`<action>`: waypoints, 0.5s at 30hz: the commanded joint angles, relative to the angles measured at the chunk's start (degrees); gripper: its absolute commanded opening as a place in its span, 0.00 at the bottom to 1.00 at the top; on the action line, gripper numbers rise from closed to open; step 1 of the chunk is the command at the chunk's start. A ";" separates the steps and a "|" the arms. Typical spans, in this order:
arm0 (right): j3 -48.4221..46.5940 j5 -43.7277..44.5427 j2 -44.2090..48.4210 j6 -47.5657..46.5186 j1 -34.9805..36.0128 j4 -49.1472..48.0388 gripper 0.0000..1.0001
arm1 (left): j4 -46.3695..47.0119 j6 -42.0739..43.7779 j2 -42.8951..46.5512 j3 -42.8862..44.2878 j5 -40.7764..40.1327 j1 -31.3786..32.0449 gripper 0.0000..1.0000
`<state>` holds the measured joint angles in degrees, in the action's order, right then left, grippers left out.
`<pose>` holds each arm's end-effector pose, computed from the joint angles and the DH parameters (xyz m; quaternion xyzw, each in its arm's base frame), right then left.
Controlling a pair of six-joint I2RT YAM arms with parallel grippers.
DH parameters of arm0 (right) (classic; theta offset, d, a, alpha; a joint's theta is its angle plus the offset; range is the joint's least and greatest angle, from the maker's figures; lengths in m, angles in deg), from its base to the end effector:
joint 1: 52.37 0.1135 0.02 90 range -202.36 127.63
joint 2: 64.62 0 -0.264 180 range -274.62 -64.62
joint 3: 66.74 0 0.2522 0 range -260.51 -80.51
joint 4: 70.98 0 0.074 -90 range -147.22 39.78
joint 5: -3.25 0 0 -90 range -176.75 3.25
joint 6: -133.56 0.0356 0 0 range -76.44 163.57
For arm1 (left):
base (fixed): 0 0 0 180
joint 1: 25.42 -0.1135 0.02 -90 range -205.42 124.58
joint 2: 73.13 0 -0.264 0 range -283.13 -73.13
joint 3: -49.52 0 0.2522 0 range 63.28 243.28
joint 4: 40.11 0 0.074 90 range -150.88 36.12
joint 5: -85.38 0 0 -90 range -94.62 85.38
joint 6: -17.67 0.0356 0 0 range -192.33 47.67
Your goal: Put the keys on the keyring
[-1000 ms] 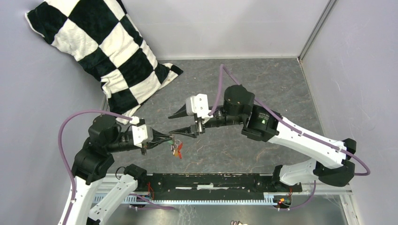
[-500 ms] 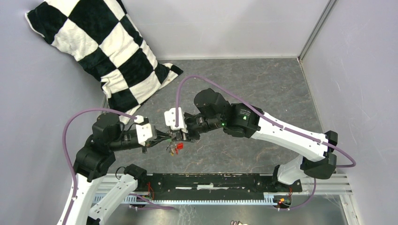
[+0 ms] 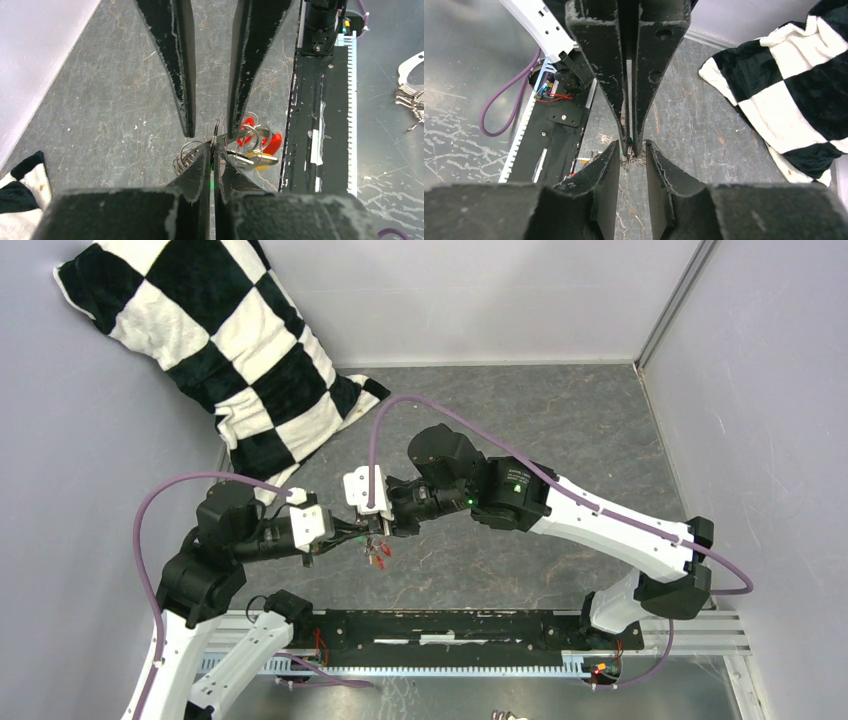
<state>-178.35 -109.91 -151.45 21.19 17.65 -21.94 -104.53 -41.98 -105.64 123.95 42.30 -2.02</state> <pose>0.1002 0.3165 0.4389 -0.6692 0.4909 0.3690 0.4183 0.0593 -0.0540 0.3863 0.5421 0.5804 -0.2995 0.5288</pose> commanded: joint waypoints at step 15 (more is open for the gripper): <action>-5.10 -0.67 -2.38 -0.83 0.16 3.60 0.24 | 1.00 3.00 0.95 1.47 2.11 0.07 0.02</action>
<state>-180.69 -110.19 -153.61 20.93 17.65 -18.42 -104.79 -40.96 -105.31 123.97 42.47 -2.02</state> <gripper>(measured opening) 0.266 0.043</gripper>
